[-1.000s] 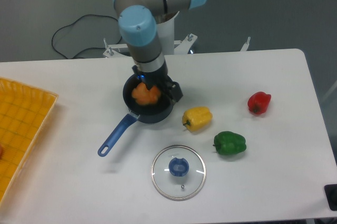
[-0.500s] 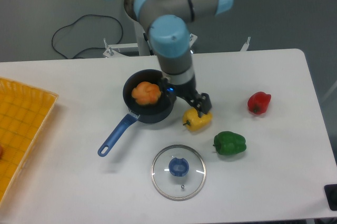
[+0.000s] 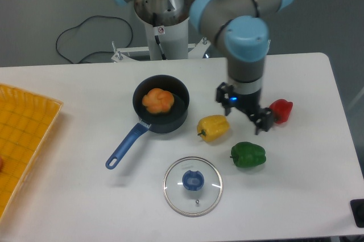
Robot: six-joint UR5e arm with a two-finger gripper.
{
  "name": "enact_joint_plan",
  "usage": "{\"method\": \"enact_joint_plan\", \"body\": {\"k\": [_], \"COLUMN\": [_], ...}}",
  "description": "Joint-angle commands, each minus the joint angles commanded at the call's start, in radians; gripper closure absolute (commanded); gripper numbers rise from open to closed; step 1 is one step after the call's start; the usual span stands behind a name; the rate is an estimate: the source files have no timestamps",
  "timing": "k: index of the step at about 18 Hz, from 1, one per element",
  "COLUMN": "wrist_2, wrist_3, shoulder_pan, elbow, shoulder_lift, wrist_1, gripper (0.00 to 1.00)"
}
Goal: Place the round bread in the pot
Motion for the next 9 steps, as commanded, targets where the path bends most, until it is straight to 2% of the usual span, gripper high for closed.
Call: {"method": "enact_joint_plan", "body": {"k": [4,9], "wrist_2": [0.008,0.026], "wrist_3": [0.026,0.025], "shoulder_pan": [0.029,0.034], "elbow": [0.031,0.023], "shoulder_lift": [-0.024,-0.028], "wrist_1": [-0.02,-0.021], "gripper": [0.0,0.0]}}
